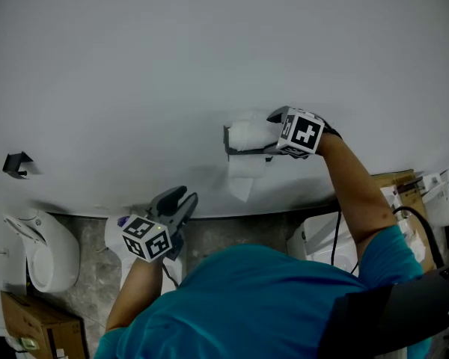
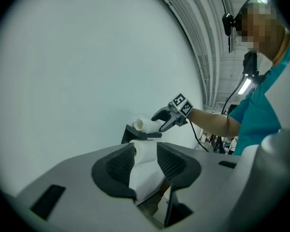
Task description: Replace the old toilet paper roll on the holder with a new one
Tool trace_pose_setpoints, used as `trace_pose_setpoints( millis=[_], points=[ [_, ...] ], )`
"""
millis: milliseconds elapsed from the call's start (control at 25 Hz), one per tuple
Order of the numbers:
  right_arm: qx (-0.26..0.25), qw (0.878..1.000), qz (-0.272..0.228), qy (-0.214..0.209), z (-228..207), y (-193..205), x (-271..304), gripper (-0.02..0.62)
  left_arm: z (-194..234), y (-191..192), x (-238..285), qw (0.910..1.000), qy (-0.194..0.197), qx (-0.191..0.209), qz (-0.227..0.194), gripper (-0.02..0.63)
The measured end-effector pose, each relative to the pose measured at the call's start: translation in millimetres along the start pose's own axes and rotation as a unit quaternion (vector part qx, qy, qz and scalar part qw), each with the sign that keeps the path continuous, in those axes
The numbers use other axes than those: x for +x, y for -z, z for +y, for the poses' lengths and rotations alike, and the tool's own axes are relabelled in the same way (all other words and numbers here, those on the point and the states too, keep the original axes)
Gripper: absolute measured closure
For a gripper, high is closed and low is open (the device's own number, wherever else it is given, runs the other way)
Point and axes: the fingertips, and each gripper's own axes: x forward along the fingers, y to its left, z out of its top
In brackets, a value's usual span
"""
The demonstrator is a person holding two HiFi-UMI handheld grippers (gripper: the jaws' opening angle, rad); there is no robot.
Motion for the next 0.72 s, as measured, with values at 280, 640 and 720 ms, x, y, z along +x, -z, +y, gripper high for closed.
trace_pose_setpoints(
  millis=[280, 640, 720],
  points=[
    [0.036, 0.996, -0.079, 0.025, 7, -10, -33, 0.245, -8, -3, 13, 0.9999, 0.014, -0.002, 0.001, 0.454],
    [0.233, 0.856, -0.451, 0.092, 29, -15, -142, 0.329, -5, -33, 10, 0.9982, 0.024, 0.000, -0.055, 0.454],
    [0.259, 0.834, -0.478, 0.089, 50, 0, -140, 0.430, -4, -41, 6, 0.9973, 0.024, -0.001, -0.069, 0.468]
  ],
)
